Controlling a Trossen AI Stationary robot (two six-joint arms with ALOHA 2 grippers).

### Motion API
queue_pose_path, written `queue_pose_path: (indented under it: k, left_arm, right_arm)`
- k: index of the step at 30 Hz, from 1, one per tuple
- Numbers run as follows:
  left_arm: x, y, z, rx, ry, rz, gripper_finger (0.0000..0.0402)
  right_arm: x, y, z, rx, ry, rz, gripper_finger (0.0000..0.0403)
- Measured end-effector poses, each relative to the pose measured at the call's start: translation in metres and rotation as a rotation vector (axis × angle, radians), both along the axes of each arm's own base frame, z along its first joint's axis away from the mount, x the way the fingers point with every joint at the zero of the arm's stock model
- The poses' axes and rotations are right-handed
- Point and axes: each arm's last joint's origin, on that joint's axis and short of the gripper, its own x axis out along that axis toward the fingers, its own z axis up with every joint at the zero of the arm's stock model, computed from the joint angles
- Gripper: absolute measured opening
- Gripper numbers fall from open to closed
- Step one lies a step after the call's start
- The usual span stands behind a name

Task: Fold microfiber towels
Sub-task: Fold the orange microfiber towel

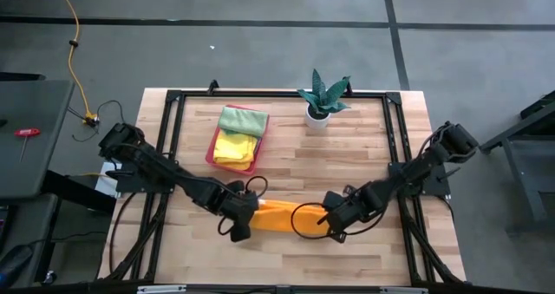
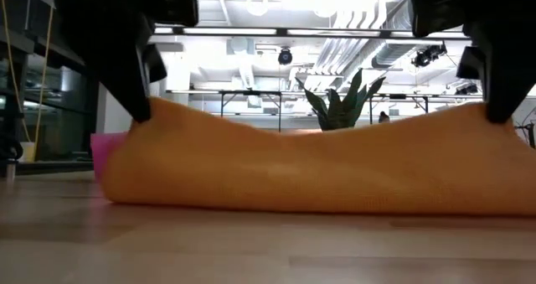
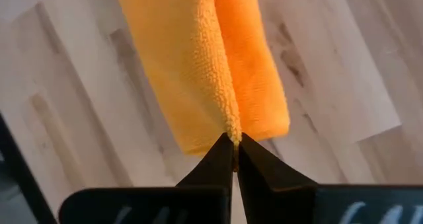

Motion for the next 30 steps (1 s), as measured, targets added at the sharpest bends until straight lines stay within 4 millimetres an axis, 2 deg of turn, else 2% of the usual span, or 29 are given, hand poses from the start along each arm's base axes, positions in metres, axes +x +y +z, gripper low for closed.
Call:
queue_pose_path:
  k: [5, 15, 30]
  left_arm:
    - [0.005, 0.007, -0.008, 0.077, 0.007, 0.02, 0.0]
    - [0.012, 0.02, -0.028, 0.118, 0.075, 0.076, 0.0]
    - [0.013, 0.021, -0.031, 0.125, 0.081, 0.102, 0.0003]
  right_arm:
    - [0.003, -0.007, 0.0, -0.01, 0.003, -0.033, 0.0]
    - [0.002, -0.012, -0.001, 0.009, 0.046, -0.136, 0.0]
    - [0.0, -0.014, -0.002, 0.022, 0.086, -0.186, 0.0]
